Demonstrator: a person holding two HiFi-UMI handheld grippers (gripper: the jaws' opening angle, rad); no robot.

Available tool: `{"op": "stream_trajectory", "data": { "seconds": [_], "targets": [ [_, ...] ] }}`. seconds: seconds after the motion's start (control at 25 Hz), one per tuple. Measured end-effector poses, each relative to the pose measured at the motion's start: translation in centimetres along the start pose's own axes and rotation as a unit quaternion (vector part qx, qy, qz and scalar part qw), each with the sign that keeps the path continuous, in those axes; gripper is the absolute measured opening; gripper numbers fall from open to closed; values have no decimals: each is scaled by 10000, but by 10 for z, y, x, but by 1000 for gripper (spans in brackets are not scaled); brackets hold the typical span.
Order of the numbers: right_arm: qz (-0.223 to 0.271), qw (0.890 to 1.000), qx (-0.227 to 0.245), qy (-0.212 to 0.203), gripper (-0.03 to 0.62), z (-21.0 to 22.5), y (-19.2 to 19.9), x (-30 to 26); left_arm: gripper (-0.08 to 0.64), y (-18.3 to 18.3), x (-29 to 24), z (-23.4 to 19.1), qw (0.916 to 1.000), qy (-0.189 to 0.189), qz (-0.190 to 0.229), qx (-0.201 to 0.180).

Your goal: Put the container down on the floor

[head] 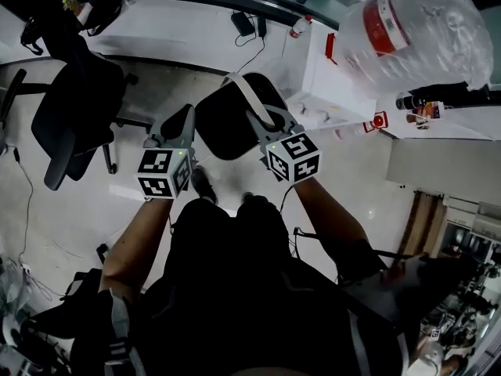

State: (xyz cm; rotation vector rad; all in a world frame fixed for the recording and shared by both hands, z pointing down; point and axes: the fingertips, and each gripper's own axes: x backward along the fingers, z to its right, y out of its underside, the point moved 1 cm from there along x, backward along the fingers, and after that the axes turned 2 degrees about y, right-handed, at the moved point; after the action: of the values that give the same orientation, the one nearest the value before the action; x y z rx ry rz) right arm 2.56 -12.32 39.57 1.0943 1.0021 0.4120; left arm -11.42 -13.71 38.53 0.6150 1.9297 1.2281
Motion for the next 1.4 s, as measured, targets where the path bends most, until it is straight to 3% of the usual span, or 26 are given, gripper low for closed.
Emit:
{"op": "stream_trajectory", "data": {
  "seconds": [0.36, 0.6, 0.92, 1.16, 1.4],
  "targets": [
    [-312, 9995, -66, -82, 35, 34, 64, -71, 6, 66, -59, -31, 9988, 17, -485, -1],
    [-490, 9983, 47, -321, 35, 58, 100, -111, 6, 108, -100, -45, 9961, -297, -567, 602],
    [-755, 9956, 236, -510, 35, 76, 151, -158, 6, 161, -140, -71, 9922, -653, -748, 760],
    [-890, 9951, 159, -412, 35, 90, 193, -195, 6, 203, -159, -85, 9900, -589, -842, 964],
    [-1130, 9926, 151, -425, 35, 93, 236, -233, 6, 248, -174, -112, 9837, -758, -988, 1300]
  ]
}}
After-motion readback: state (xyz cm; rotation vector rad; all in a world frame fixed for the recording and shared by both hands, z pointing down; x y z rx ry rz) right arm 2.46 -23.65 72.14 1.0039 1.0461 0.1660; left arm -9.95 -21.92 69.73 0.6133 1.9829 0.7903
